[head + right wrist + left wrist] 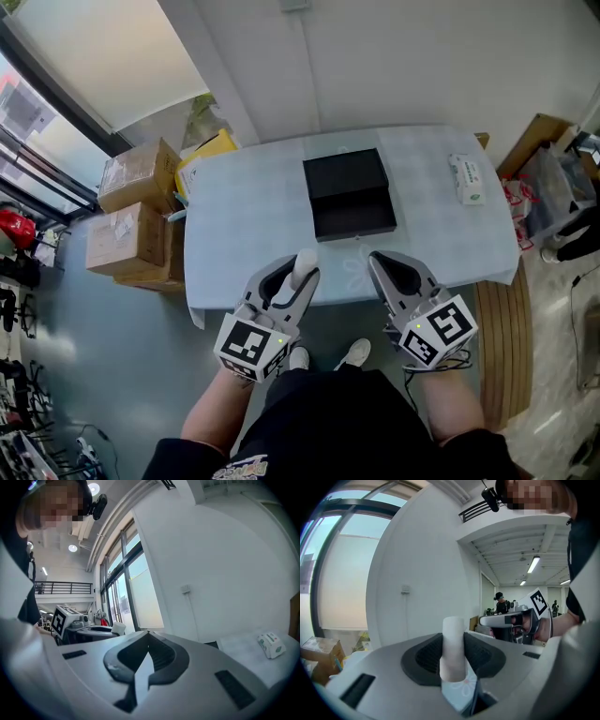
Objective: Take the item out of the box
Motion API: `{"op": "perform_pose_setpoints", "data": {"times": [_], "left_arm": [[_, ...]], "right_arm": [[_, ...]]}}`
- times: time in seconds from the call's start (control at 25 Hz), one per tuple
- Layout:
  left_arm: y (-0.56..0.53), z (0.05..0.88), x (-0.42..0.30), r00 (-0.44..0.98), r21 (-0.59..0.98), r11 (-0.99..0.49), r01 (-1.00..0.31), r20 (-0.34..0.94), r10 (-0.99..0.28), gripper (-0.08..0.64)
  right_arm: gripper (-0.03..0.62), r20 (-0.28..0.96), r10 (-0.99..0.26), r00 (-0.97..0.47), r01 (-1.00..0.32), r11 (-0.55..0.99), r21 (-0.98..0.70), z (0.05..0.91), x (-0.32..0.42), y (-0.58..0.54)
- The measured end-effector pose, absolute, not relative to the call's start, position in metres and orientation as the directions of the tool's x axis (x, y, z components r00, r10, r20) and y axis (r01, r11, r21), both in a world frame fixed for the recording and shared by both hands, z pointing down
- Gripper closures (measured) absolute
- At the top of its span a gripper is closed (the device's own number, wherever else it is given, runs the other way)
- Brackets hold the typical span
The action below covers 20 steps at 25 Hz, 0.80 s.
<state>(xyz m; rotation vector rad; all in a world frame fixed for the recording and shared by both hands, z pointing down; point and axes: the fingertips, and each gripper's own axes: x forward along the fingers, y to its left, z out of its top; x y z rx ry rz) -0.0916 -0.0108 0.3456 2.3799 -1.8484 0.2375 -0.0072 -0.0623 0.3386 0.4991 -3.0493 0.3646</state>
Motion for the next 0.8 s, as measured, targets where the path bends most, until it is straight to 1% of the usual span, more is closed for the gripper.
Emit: {"op": "perform_pose_setpoints", "data": {"times": [0.36,0.6,0.8], "left_arm": [[0.021,0.351,-0.129,0.314,0.036,-0.313,-0.949,0.2,-0.928,0.419],[0.036,0.355,-0.141,0.377,0.057,-0.373,-0.926,0.191,-0.906,0.419],[0.047,0.359,-0.137,0.444,0.074,-0.438,-0.896,0.183,-0.877,0.419]], "right_arm": [[0.583,0.097,-0.354,-0.93,-0.367,0.901,-0.233,0.346,-0.056,-0.028],[0.583,0.118,-0.419,-0.9,-0.436,0.87,-0.232,0.352,-0.063,-0.006],[0.583,0.132,-0.483,-0.866,-0.501,0.836,-0.226,0.354,-0.056,0.009]]}}
